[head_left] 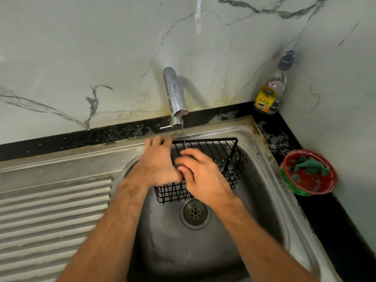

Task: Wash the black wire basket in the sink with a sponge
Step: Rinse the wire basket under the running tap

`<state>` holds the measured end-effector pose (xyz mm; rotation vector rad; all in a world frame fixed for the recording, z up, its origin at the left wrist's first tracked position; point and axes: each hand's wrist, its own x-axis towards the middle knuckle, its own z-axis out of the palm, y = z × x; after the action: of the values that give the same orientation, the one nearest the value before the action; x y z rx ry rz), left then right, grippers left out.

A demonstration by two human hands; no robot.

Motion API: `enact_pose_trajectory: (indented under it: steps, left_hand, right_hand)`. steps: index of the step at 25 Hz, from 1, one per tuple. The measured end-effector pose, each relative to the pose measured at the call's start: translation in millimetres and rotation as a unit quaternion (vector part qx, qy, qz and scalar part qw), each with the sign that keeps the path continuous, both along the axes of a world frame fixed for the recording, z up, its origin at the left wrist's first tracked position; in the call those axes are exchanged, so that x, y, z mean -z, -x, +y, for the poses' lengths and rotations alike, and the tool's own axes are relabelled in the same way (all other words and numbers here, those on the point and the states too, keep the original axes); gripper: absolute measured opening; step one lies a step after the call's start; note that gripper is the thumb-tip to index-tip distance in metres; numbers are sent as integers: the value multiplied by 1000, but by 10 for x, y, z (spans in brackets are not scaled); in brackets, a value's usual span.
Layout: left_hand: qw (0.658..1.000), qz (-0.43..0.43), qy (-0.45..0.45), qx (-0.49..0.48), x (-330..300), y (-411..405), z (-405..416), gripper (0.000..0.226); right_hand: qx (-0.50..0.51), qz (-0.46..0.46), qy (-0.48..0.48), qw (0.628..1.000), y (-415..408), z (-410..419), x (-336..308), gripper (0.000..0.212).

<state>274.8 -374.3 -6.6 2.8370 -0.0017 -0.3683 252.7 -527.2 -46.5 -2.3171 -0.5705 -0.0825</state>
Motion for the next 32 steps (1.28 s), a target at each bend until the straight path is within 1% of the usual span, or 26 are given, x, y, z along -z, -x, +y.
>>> enact_pose_trajectory:
  steps: [2, 3, 5, 8, 10, 11, 12, 13, 15, 16, 17, 19, 21, 22, 23, 25, 27, 29, 30, 31, 32]
  left_hand:
    - [999, -38, 14, 10, 87, 73, 18, 109]
    - [999, -46, 26, 0, 125, 108, 26, 104]
    - [996, -52, 59, -31, 179, 162, 47, 98]
    - [994, -59, 82, -42, 224, 210, 74, 92]
    - [991, -63, 97, -60, 244, 264, 113, 99]
    - [990, -67, 104, -69, 253, 292, 149, 103]
    - [989, -68, 107, -76, 269, 314, 186, 107]
    - [988, -68, 110, -86, 273, 331, 218, 108]
    - [984, -59, 124, -115, 292, 353, 265, 109]
    - [982, -55, 133, -123, 310, 358, 280, 108]
    - [980, -54, 142, -124, 338, 362, 298, 106]
    - [978, -59, 157, -122, 382, 393, 325, 101]
    - [971, -59, 183, -140, 387, 428, 333, 105]
    - [967, -57, 195, -155, 378, 444, 331, 107]
    - [963, -59, 206, -165, 365, 452, 336, 108]
    - [958, -61, 219, -172, 347, 456, 371, 108]
    - [954, -53, 232, -183, 337, 453, 405, 105]
    - [955, -47, 231, -179, 352, 432, 400, 106]
    - [957, -46, 227, -173, 362, 422, 381, 107]
    - [959, -48, 223, -167, 378, 419, 364, 106]
    - [960, -52, 219, -165, 397, 425, 349, 104]
  right_hand:
    - [8, 23, 79, 997, 7, -21, -83, 51]
    - [23, 27, 118, 992, 0, -18, -104, 58]
    - [22, 36, 157, 987, -8, 7, -117, 60]
    - [-89, 42, 147, 984, -2, 93, -53, 55]
    - [-154, 26, 147, 977, -34, 78, -6, 58]
    - [-162, 11, 157, 974, -86, 39, -1, 61]
    - [-143, 4, 180, 973, -158, -22, 19, 64]
    - [-103, 9, 212, 972, -230, -92, 33, 66]
    - [-24, 58, 252, 966, -313, -161, 22, 74]
    - [-20, 77, 255, 964, -297, -107, -2, 77]
    - [-40, 70, 254, 964, -247, 1, -24, 78]
    - [-111, 18, 232, 966, -88, 258, -58, 69]
    - [-150, -3, 190, 970, -33, 384, -78, 54]
    - [-154, -25, 182, 971, -52, 378, -83, 49]
    - [-144, -67, 191, 969, -82, 344, -83, 46]
    - [-91, -132, 219, 963, -201, 214, -35, 49]
    - [-15, -105, 212, 972, -317, 54, -45, 58]
    - [41, -49, 228, 971, -328, 73, -80, 68]
    - [33, -29, 256, 966, -282, 168, -104, 76]
    - [5, -21, 278, 960, -206, 279, -109, 80]
    - [-28, -18, 280, 959, -119, 387, -103, 81]
